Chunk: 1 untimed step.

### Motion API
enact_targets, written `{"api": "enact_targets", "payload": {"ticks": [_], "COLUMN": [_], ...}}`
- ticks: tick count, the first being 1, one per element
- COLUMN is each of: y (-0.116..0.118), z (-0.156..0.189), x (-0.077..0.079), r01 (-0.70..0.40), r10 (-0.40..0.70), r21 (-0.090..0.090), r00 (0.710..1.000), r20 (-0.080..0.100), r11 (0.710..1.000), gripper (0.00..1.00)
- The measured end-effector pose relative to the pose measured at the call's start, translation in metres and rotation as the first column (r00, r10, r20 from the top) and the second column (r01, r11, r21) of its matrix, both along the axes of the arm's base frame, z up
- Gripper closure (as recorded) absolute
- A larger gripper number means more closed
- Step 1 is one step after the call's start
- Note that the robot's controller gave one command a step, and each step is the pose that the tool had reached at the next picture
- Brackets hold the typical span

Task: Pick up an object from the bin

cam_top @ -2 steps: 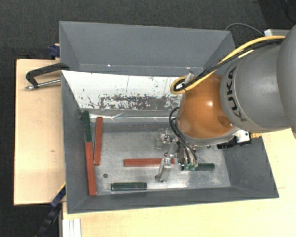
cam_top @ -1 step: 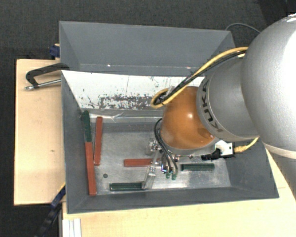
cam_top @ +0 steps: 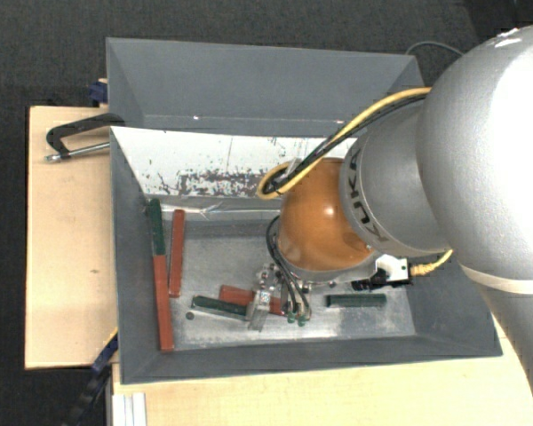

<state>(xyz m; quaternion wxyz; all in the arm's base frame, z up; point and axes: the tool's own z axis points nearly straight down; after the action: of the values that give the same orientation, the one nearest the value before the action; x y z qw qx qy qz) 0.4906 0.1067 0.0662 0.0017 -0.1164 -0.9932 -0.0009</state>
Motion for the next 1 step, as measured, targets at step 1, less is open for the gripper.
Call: {"api": "enact_targets", "payload": {"ticks": [1], "y": [-0.0002], "z": [0.0002], "x": [0.0], "r01": [0.0], "r10": [0.0], "r21": [0.0], "r00": [1.0], "r20": [0.0], "r11": [1.0], "gripper": [1.0]}}
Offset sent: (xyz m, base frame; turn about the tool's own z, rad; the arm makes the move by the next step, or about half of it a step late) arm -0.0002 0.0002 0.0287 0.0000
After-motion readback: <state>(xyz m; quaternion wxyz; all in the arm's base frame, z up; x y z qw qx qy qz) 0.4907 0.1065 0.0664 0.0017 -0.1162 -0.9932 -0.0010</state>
